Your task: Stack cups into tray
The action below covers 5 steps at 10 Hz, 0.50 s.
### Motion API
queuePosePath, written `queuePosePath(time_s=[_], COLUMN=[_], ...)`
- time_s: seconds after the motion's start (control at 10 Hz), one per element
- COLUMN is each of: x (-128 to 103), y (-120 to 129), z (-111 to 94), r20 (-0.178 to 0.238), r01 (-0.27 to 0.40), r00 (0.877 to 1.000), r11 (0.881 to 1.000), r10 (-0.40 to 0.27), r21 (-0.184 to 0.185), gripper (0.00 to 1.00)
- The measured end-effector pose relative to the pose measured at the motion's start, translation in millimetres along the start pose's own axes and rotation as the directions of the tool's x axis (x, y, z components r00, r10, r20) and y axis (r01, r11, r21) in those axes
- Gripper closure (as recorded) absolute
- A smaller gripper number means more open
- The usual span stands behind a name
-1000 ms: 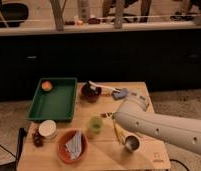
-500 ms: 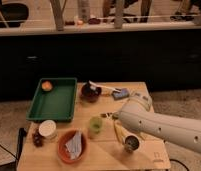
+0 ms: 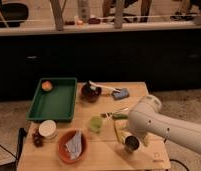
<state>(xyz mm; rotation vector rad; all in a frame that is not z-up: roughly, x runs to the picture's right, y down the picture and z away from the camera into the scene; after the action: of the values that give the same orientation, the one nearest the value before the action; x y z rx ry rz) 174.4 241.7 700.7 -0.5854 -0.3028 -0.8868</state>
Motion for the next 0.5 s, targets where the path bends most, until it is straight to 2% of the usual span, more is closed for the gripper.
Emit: queuePosePath(time_s=[0.2,0.5], x=[-5,-11], y=[7,9], z=[7,15], r20=[0.044,0.083], r01=[0.002,0.014], r00=[0.999,0.996], r11=[1.000,1.000], r10=[-0.003,-0.016], r21=[0.017,0.023], gripper=[0.20,0.20])
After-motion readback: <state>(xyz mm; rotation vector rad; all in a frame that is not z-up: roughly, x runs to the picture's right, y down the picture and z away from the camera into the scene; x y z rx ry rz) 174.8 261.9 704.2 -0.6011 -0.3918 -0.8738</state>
